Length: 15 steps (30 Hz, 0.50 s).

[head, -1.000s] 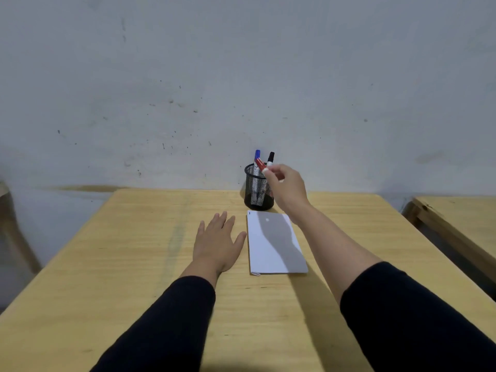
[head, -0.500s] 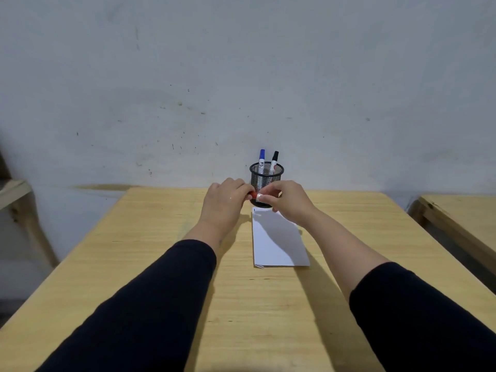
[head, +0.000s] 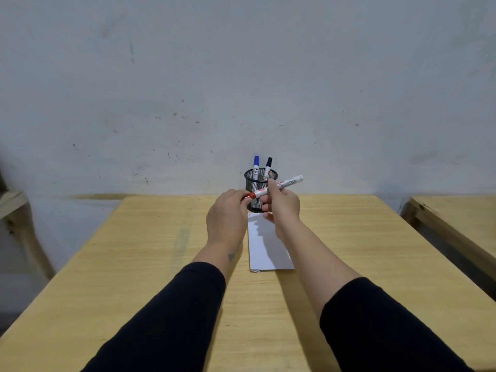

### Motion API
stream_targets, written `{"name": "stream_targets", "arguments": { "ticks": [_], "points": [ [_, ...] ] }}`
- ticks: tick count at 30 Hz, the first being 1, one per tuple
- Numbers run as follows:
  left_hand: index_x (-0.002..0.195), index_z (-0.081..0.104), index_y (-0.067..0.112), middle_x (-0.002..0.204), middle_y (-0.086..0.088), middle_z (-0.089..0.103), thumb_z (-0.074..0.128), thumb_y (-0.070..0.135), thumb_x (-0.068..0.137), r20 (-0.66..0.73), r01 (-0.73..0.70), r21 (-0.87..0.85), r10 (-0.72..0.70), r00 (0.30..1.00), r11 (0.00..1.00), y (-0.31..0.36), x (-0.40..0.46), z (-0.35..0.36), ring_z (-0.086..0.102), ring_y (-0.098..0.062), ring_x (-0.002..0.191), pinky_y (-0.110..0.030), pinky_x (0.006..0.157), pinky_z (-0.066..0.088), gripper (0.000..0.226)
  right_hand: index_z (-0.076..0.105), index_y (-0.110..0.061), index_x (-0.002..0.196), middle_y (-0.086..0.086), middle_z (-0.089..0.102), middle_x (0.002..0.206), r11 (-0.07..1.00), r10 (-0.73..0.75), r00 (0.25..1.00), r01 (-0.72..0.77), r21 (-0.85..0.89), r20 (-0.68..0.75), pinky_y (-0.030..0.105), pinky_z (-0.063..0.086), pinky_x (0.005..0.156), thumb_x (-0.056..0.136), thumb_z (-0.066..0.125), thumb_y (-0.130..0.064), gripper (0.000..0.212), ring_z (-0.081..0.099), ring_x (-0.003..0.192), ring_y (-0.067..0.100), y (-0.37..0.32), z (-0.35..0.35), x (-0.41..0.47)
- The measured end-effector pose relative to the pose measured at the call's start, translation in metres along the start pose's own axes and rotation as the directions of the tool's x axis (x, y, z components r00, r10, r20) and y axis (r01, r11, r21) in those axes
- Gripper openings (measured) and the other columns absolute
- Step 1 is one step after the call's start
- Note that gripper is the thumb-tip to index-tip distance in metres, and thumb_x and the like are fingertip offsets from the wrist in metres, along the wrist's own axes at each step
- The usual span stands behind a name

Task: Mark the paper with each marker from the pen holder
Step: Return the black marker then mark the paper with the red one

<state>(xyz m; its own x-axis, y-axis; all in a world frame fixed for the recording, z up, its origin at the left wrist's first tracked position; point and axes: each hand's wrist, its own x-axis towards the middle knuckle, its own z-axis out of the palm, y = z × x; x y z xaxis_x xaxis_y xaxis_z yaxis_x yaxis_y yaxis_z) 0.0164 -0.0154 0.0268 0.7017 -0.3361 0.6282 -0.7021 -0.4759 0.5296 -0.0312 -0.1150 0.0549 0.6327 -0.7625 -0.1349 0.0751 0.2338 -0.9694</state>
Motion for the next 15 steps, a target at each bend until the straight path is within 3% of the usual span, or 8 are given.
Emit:
{"name": "stream_targets", "arguments": {
  "ticks": [3,7,11,15],
  "points": [
    [0.109,0.066,0.016,0.097,0.002,0.063,0.048,0.021,0.097,0.040,-0.017,-0.027,0.018,0.999,0.999,-0.001,-0.005,0.003,0.057,-0.015,0.085,-0.025,0.063,0.039,0.022,0.054,-0.014,0.070,0.000,0.051,0.059,0.997,0.006,1.000,-0.006,-0.071,-0.002,0.024,0.035,0.046,0.097,0.049,-0.032,0.033,0.042,0.048,0.013,0.000,0.001,0.002],
    [0.114,0.060,0.010,0.102,-0.005,0.057,0.039,0.021,0.101,0.179,-0.002,-0.020,0.005,0.984,1.000,-0.004,-0.004,0.003,0.054,-0.021,0.088,-0.034,0.069,0.043,0.027,0.048,-0.015,0.072,0.000,0.049,0.059,0.972,-0.094,0.994,0.102,-0.211,0.048,0.025,0.031,0.050,0.100,0.039,-0.031,0.033,0.042,0.050,0.013,0.005,0.003,0.008],
    [0.095,0.059,0.011,0.093,-0.006,0.057,0.033,0.021,0.101,0.294,0.080,-0.027,-0.069,0.953,0.996,-0.004,-0.004,-0.001,0.051,-0.023,0.082,-0.034,0.067,0.036,0.029,0.040,-0.018,0.071,-0.003,0.043,0.063,0.923,-0.142,0.984,0.170,-0.344,0.104,0.027,0.028,0.052,0.099,0.033,-0.031,0.032,0.038,0.054,0.013,0.005,0.004,0.010],
    [0.082,0.052,0.015,0.085,-0.005,0.057,0.027,0.024,0.102,0.323,0.189,-0.021,-0.172,0.930,0.982,-0.006,0.000,-0.005,0.052,-0.022,0.073,-0.033,0.061,0.033,0.032,0.043,-0.016,0.075,-0.003,0.042,0.062,0.930,-0.157,0.981,0.186,-0.317,0.116,0.027,0.028,0.052,0.100,0.033,-0.031,0.031,0.037,0.054,0.012,-0.001,0.004,0.017]
  ]
}}
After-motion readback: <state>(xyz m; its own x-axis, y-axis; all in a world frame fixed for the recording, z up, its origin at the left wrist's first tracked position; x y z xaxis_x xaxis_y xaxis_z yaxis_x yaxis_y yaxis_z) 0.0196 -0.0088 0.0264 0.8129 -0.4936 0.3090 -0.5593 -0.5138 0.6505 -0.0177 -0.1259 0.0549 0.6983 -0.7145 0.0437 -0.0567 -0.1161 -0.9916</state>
